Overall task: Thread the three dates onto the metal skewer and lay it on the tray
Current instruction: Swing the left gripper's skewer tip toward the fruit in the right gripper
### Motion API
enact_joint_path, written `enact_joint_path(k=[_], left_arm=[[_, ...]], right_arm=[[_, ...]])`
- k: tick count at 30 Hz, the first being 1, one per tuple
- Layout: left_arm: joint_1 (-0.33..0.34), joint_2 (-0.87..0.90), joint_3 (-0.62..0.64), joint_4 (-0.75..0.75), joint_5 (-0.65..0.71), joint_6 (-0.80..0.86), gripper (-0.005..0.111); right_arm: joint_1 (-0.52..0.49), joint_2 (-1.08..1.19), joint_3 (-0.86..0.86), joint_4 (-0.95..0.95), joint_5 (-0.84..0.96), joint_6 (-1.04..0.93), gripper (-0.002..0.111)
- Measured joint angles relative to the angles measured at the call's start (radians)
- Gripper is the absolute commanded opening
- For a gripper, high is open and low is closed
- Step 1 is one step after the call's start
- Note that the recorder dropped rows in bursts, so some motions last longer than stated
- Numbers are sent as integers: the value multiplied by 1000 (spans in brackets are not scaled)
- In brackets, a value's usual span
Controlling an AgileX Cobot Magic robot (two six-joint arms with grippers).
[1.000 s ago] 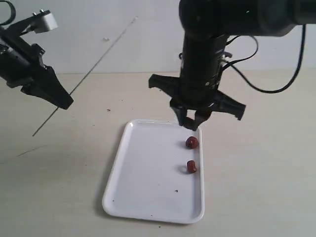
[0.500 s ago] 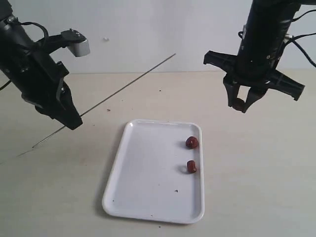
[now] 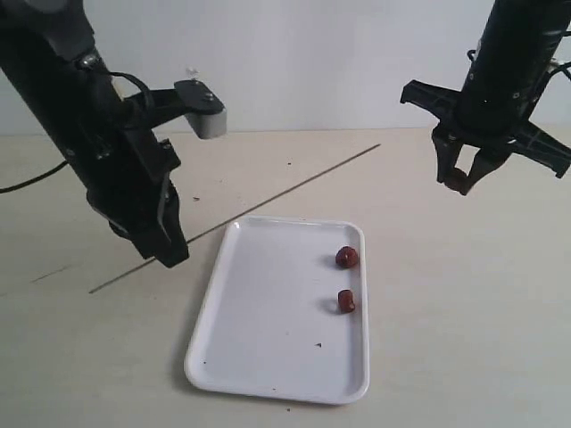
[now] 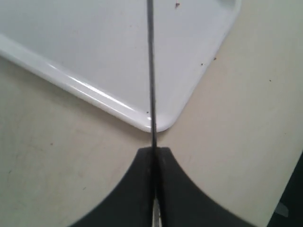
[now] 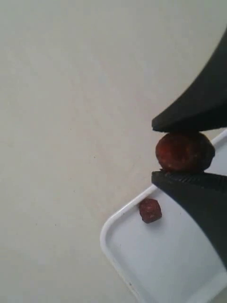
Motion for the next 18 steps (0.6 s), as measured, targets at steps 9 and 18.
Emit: enact_joint_path(k=[9, 18], left_arm=[[-113, 61, 0, 8, 0, -106, 0], [-138, 77, 0, 7, 0, -174, 0]], right_arm=[[0, 2, -2, 92, -42, 0, 27], [0, 6, -2, 96, -41, -4, 27]])
